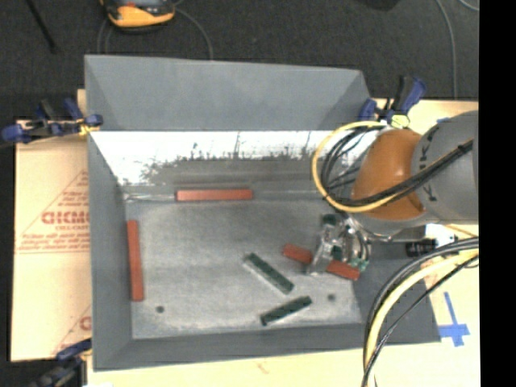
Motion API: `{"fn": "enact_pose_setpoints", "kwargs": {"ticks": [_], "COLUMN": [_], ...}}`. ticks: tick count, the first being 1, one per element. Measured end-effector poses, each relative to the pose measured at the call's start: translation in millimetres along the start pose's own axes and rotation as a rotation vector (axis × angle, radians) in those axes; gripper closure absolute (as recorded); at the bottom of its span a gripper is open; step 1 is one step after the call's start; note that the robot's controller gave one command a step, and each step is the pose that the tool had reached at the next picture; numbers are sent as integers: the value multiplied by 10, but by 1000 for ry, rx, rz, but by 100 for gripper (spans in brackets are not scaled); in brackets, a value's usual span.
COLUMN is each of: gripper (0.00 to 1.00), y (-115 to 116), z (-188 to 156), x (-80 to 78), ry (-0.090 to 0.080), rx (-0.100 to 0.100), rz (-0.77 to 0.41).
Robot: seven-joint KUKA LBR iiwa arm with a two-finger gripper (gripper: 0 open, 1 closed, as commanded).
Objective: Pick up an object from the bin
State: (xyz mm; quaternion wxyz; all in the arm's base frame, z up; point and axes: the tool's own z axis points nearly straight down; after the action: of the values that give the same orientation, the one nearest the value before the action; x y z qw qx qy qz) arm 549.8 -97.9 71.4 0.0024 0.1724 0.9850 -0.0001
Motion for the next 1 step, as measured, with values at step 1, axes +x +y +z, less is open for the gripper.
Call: {"fn": "enact_pose_setpoints", "kwargs": {"ticks": [1], "gripper": [100], "y": [0], "z": [0], "x": [0], "ry": [0], "rx": [0], "rz": [0]}}
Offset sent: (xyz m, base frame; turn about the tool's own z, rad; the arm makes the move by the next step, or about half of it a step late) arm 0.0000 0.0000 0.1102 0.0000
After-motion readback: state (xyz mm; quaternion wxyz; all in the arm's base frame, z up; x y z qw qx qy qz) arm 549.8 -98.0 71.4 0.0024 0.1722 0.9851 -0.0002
